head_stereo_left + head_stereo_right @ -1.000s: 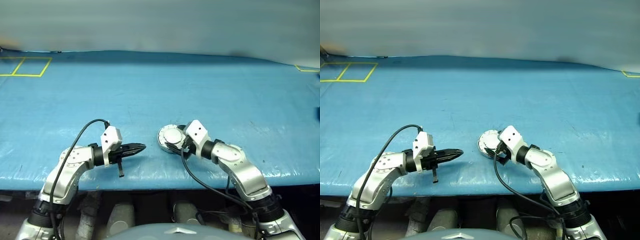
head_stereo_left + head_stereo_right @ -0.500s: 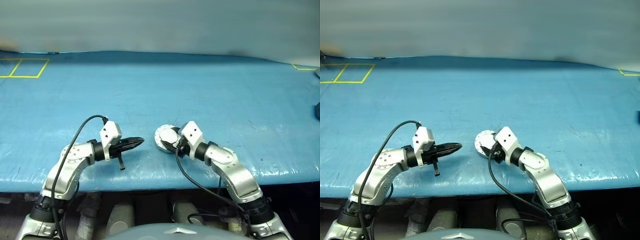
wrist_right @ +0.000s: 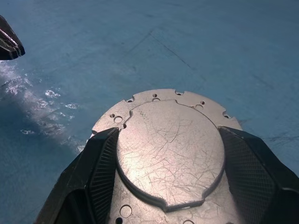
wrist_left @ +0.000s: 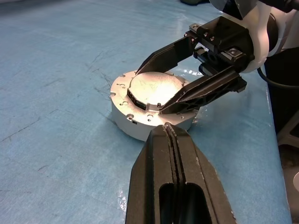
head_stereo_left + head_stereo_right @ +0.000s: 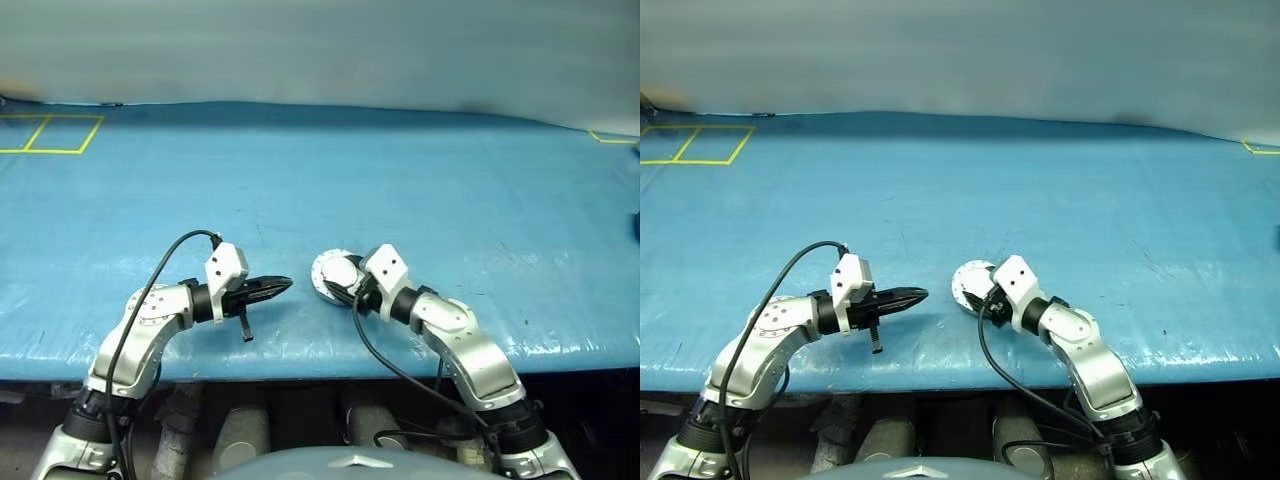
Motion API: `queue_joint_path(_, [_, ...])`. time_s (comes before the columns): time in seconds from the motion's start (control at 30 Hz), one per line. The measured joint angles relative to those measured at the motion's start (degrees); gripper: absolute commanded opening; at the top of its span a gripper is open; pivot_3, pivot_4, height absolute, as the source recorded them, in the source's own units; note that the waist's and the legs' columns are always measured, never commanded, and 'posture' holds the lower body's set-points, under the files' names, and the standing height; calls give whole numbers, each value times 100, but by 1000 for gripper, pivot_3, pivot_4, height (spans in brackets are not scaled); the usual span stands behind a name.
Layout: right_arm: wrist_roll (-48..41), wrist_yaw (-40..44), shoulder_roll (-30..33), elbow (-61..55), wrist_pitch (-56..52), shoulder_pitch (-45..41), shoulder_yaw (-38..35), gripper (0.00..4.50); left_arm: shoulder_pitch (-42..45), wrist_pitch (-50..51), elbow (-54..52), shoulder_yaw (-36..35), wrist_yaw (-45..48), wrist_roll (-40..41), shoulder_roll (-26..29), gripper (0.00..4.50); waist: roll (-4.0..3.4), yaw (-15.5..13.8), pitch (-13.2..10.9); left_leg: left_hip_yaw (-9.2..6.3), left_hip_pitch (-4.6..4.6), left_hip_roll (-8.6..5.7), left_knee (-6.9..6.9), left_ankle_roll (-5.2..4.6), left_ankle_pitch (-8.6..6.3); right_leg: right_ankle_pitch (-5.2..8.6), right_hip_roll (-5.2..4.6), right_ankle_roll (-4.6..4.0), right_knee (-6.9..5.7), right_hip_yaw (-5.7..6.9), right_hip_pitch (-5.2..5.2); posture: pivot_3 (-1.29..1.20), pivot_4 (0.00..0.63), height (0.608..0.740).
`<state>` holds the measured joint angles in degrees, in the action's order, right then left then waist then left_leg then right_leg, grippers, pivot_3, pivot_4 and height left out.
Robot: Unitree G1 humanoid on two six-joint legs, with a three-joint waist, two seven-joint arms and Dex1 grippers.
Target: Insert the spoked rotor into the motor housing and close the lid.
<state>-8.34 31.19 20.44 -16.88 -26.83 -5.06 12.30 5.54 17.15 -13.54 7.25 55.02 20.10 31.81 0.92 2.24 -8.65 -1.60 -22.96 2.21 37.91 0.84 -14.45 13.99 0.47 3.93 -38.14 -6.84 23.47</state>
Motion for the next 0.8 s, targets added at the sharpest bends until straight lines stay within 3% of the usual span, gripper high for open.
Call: queue_joint_path(0.8, [197, -34, -13, 63, 123, -81, 160, 3037, 149, -7, 160, 132, -3, -202, -5, 0, -1, 15, -2, 0, -1, 1, -6, 0, 0, 2, 1, -4, 0, 0, 3, 0, 150, 740])
